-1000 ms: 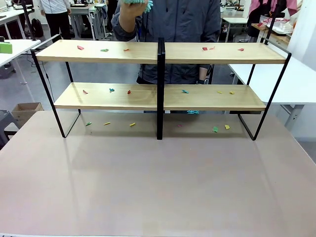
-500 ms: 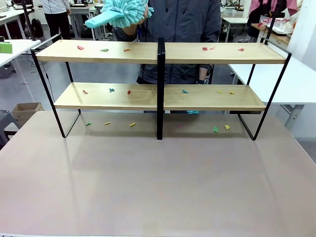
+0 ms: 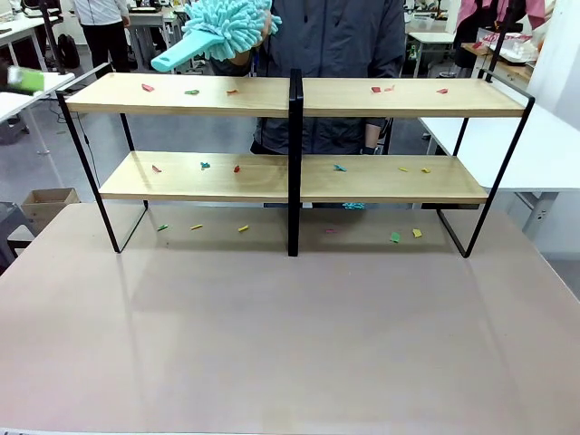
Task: Clean the shelves.
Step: Pick up the Duster when the human hands it over.
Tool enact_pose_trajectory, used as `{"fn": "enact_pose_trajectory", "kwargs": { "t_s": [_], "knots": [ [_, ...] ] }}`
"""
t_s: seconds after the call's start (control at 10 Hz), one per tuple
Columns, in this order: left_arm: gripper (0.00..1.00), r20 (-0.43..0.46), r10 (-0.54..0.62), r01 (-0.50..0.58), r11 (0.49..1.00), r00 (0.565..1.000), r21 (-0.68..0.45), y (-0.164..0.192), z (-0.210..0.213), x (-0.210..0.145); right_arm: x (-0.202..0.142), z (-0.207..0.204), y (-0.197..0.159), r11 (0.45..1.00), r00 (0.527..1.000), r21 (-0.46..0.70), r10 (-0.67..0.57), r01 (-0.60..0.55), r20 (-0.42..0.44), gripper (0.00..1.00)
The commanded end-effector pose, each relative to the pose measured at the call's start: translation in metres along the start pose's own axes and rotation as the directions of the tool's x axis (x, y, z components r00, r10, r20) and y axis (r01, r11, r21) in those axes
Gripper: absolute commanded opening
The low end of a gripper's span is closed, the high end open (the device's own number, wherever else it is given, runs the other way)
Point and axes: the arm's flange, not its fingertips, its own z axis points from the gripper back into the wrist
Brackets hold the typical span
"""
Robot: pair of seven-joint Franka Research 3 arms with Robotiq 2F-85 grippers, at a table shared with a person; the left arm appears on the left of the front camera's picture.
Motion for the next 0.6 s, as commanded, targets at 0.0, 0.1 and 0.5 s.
{"fn": "enact_pose_trajectory", "kwargs": {
  "t_s": [0.0, 0.1, 0.5],
  "knots": [
    [1.00, -0.156, 0.303, -0.319, 0.943, 0.940, -0.090, 0.032, -0.035, 0.066, 0.000, 0.000, 0.000, 1.000, 1.000, 0.007, 0.002, -0.002, 0.003, 1.00],
    [1.00, -0.229, 0.432, -0.471, 0.868, 0.872, -0.158, 0.037, -0.054, 0.077, 0.000, 0.000, 0.000, 1.000, 1.000, 0.007, 0.002, -0.002, 0.003, 1.00],
    [1.00, -0.262, 0.338, -0.409, 0.862, 0.904, -0.300, 0.007, -0.095, 0.069, 0.000, 0.000, 0.000, 1.000, 1.000, 0.007, 0.002, -0.002, 0.003, 1.00]
  ]
}}
